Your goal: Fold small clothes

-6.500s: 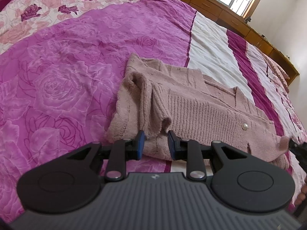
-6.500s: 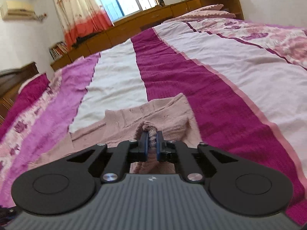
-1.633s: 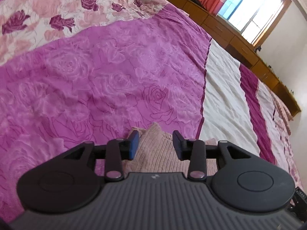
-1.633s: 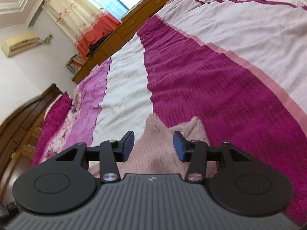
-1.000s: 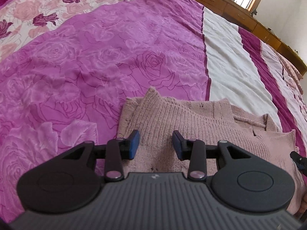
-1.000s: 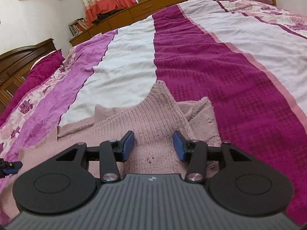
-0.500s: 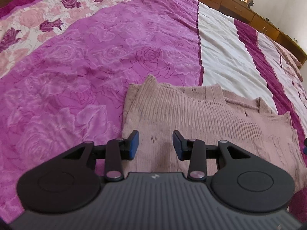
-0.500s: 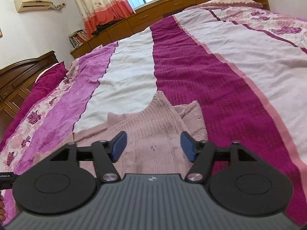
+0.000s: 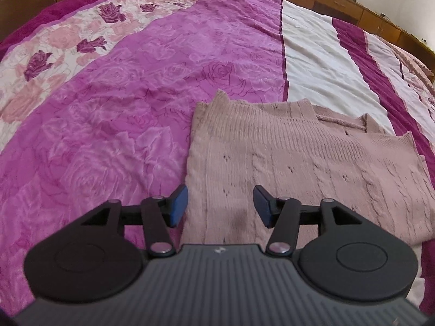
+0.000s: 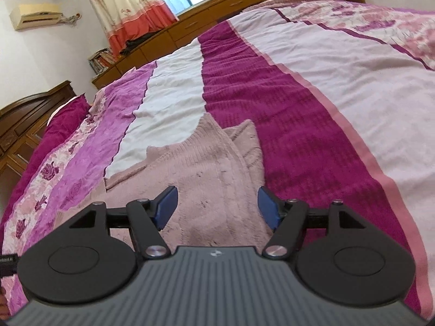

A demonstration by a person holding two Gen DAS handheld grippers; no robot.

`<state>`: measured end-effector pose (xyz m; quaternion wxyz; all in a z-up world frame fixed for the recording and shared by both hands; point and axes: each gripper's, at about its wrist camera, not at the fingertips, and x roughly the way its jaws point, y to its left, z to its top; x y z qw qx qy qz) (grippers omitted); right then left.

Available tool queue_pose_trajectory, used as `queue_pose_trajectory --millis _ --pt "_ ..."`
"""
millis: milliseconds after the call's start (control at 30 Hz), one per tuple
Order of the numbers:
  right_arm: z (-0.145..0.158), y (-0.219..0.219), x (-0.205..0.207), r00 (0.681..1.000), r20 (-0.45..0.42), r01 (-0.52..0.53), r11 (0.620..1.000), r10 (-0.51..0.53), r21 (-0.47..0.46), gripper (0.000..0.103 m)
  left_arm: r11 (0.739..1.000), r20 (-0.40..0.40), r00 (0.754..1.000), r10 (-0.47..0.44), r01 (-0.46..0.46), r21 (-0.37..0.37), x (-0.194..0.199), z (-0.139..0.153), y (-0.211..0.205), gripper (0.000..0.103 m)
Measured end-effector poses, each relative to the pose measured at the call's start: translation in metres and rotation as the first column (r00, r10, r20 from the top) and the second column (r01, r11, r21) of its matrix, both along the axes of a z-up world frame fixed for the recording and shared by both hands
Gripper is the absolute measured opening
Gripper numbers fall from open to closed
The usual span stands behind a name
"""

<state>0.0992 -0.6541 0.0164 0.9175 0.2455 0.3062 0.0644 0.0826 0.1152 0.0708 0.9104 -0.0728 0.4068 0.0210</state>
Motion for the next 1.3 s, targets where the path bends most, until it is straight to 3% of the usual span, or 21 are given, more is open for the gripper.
queue_pose_trajectory --millis 533,767,1300 --pt "-0.025 -0.014 -0.002 0.997 -0.072 0.001 0.997 0.005 0.079 0.072 0.998 -0.069 0.997 0.046 -0.043 0.04 -0.031 -0.001 -0.014 0.056" --pt "-0.029 -0.017 0.008 0.995 -0.084 -0.045 0.995 0.053 0.09 0.072 0.994 -0.112 0.989 0.097 -0.091 0.056 -0.029 -0.009 -0.013 0.056" --pt "-0.038 -0.016 0.043 0.981 -0.108 -0.156 0.985 0.164 0.08 0.072 0.993 -0.137 0.986 0.099 -0.089 0.077 -0.028 -0.015 -0.019 0.056"
